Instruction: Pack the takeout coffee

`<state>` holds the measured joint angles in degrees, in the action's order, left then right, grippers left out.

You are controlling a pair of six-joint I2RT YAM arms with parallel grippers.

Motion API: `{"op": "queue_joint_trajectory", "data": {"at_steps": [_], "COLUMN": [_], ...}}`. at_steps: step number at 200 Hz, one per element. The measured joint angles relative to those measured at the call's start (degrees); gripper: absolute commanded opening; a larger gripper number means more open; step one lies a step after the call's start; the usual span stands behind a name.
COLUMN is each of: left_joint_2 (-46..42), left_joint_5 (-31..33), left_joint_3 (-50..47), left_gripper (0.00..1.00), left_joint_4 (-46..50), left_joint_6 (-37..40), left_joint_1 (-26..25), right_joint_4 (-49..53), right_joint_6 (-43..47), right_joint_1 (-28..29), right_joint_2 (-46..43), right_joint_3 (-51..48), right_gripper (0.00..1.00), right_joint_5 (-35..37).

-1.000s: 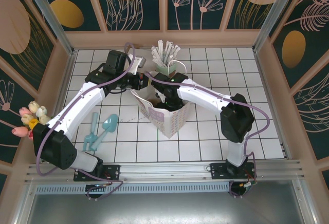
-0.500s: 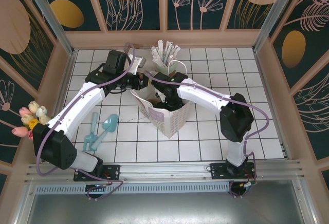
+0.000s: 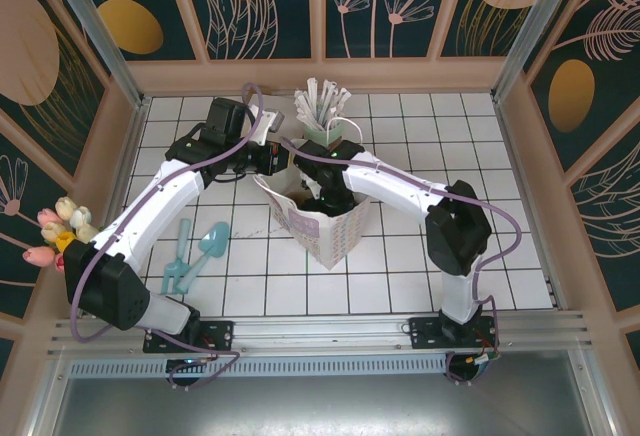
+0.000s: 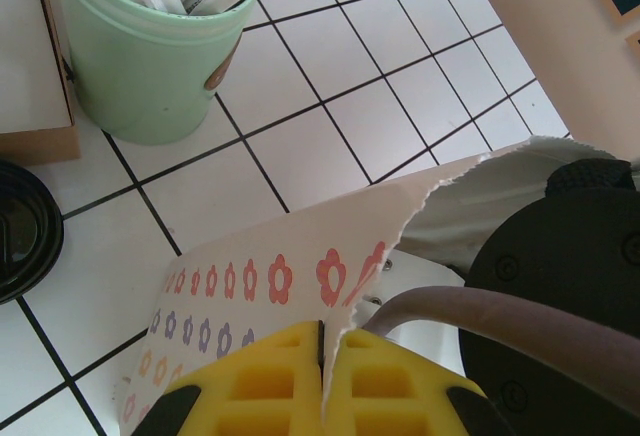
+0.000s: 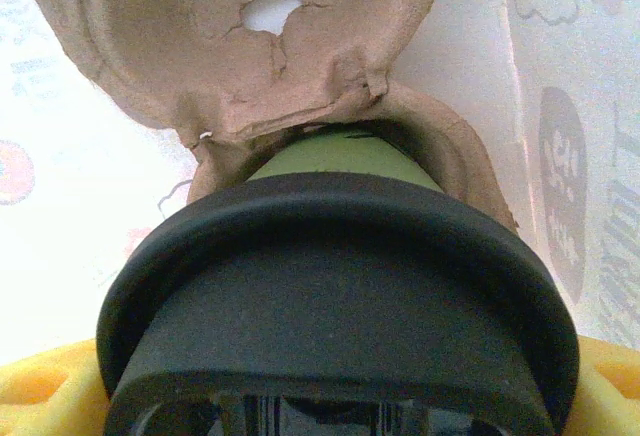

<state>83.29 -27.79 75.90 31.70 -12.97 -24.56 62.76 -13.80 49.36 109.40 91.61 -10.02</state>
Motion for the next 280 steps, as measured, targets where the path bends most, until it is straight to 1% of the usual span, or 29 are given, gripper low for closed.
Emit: {"op": "queue_joint_trajectory", "data": {"at_steps": [52, 223, 249, 280], "left_joint_2": [0.00, 0.00, 0.00, 0.00], "left_joint_5": [0.02, 0.04, 0.02, 0.02], "left_joint_3": [0.00, 0.00, 0.00, 0.00], "left_gripper": [0.00, 0.00, 0.00, 0.00], "left_joint_4": [0.00, 0.00, 0.02, 0.02], "left_joint_6": [0.00, 0.02, 0.02, 0.00], "left_joint_1": [0.00, 0.00, 0.00, 0.00], "right_joint_4": [-1.60, -2.05, -3.63, -7.85], "right_joint_6": [-0.02, -0.02, -0.02, -0.02], "right_joint_1": [0.00, 0.00, -0.15, -0.15], "right_joint_2": [-0.13, 0.04, -0.02, -0.02], "right_joint_3": [-1.68, -1.53, -2.60, -4.68], "right_gripper": [0.39, 0.39, 0.38, 0.38], "right_joint_5": [-0.44, -0.57, -1.03, -3.04]}}
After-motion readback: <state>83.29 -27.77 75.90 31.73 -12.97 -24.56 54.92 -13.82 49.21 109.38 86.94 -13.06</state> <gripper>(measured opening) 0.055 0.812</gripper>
